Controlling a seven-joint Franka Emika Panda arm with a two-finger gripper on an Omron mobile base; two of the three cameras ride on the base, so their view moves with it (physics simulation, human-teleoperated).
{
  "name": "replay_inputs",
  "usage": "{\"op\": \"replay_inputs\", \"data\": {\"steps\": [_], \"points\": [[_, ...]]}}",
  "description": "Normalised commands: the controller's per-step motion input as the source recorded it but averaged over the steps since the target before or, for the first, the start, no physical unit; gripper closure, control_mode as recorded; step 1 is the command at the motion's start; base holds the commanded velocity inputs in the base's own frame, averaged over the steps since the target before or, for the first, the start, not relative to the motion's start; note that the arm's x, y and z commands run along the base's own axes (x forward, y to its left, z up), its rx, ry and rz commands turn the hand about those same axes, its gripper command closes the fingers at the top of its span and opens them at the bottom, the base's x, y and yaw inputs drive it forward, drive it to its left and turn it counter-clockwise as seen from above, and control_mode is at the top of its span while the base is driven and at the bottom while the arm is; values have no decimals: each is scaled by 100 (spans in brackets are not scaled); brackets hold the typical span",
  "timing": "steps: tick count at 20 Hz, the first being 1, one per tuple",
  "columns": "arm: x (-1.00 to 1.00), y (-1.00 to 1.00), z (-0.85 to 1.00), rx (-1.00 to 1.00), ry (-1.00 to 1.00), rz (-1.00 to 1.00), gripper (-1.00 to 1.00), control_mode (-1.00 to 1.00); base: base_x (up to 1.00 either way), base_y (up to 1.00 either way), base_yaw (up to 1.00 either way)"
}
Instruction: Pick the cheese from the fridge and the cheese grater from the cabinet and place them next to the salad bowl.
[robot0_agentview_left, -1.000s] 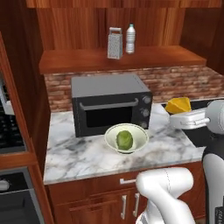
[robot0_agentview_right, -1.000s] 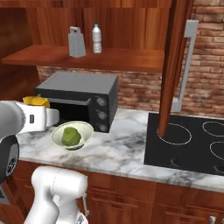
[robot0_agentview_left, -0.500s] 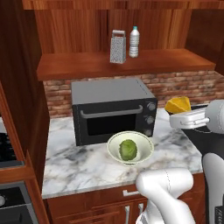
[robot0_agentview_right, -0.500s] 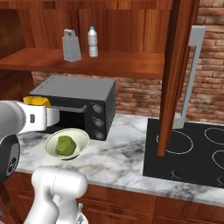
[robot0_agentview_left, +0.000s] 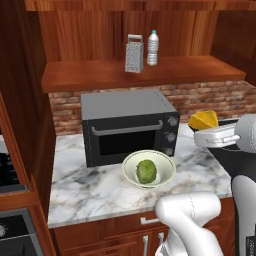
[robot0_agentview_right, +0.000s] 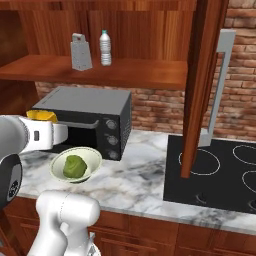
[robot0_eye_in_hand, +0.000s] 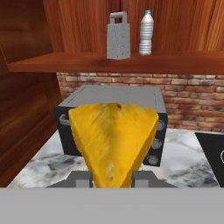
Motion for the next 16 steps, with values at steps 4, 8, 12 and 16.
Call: {"op": "replay_inputs", "data": {"steps": [4,8,12,16], "points": [[0,0,0,0,0,0,100,100,38,18,4],[0,0,0,0,0,0,100,100,38,0,16],[0,0,0,0,0,0,100,100,34,0,17],[17,0,-11,0,3,2,100,-100,19,0,8]]}}
